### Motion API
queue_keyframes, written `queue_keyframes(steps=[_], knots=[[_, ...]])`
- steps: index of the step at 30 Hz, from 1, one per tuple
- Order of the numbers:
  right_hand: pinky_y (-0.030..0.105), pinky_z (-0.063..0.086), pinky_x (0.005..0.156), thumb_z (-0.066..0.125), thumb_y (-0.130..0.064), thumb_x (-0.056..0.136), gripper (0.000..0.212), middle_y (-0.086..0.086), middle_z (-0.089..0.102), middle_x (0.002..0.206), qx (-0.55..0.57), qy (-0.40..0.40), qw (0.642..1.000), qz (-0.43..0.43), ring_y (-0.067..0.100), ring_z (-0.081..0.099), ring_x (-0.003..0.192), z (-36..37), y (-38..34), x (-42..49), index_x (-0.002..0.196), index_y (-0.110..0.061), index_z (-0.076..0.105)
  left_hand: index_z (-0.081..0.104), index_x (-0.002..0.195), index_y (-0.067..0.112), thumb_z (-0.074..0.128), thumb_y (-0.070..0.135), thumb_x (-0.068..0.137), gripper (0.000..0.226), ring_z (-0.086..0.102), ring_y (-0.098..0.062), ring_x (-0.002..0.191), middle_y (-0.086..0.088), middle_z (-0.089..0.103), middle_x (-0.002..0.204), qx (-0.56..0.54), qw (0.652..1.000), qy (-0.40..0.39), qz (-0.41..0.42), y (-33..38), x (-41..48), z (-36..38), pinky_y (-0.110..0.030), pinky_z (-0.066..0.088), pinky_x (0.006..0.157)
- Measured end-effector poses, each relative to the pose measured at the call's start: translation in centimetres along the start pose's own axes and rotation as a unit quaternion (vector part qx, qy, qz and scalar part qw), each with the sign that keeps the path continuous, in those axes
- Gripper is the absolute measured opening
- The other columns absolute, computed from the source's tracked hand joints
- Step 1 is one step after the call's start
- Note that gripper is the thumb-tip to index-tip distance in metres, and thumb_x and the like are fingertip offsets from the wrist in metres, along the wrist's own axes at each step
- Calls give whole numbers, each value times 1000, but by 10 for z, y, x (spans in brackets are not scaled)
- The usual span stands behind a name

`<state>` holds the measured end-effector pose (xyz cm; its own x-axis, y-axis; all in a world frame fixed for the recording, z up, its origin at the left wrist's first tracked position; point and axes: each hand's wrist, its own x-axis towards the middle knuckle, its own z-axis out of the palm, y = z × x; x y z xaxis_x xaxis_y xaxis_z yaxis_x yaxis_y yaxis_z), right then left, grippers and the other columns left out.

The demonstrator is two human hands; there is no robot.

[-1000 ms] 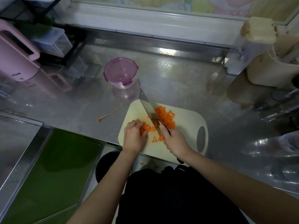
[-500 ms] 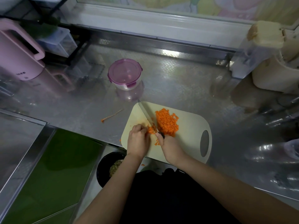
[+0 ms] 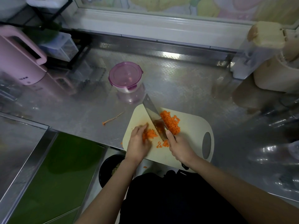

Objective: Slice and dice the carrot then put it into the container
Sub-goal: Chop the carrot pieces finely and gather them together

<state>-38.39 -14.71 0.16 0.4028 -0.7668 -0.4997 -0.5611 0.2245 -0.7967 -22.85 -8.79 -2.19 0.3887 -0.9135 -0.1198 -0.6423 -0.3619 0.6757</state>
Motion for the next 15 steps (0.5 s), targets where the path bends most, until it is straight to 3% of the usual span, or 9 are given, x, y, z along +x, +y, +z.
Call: queue_keyframes(steps=[8, 15], knots=[[25, 26, 49, 32, -47, 99, 54, -1, 36, 48, -31, -9, 999, -16, 9, 33, 41, 2, -10, -3, 54, -17, 37, 65, 107, 6, 62, 11, 87, 22, 50, -21, 107, -5, 58, 109, 23, 998, 45, -34, 6, 5, 6, -20, 35, 92], [28, 32, 55, 38, -45, 98, 52, 0, 39, 51, -61, -27, 998, -7, 17, 39, 46, 2, -15, -5, 54, -17, 39, 68, 105, 2, 56, 9, 90, 20, 52, -26, 101, -11, 60, 102, 88, 994, 62, -10, 7, 3, 9, -32, 45, 85]])
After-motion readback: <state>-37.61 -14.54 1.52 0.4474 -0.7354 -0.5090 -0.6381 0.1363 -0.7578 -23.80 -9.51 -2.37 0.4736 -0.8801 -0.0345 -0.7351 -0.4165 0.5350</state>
